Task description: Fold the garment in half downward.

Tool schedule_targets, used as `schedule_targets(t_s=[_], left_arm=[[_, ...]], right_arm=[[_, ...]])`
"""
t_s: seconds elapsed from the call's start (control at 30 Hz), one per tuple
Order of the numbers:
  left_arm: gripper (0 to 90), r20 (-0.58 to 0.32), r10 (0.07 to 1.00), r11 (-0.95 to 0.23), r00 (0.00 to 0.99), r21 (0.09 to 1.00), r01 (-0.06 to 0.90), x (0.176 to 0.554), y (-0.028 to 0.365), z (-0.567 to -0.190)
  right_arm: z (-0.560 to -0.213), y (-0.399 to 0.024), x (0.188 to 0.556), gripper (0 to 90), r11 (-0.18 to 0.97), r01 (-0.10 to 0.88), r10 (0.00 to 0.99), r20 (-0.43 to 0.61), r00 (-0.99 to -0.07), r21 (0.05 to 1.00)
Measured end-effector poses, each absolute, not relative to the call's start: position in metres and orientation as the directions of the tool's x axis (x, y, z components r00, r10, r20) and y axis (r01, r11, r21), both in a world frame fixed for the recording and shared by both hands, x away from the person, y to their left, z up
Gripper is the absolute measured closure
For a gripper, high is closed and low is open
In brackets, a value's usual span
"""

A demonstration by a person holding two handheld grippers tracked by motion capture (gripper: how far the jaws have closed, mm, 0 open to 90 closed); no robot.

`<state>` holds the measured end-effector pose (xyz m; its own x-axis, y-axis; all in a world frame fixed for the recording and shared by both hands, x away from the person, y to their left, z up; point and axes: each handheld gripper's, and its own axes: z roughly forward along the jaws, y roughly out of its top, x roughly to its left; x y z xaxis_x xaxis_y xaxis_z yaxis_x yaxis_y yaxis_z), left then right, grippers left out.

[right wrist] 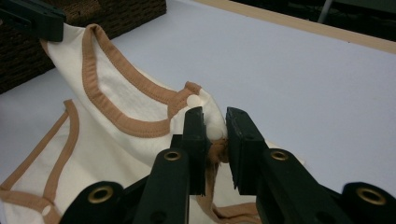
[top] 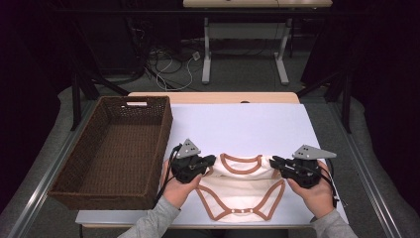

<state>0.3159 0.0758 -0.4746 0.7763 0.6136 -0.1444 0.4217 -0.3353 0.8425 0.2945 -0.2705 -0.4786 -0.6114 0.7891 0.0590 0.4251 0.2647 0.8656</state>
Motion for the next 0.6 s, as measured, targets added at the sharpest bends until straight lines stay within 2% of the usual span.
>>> schedule_targets(t_s=[0.6], left_arm=[[86.0,-0.140,0.603,-0.354,0.785,0.836,0.420,0.288,0.085,-0.501]], right_arm=[[-0.497,-0.272,0.262,78.0,0.270,0.445,0.773,0.082,-0.629,0.854]])
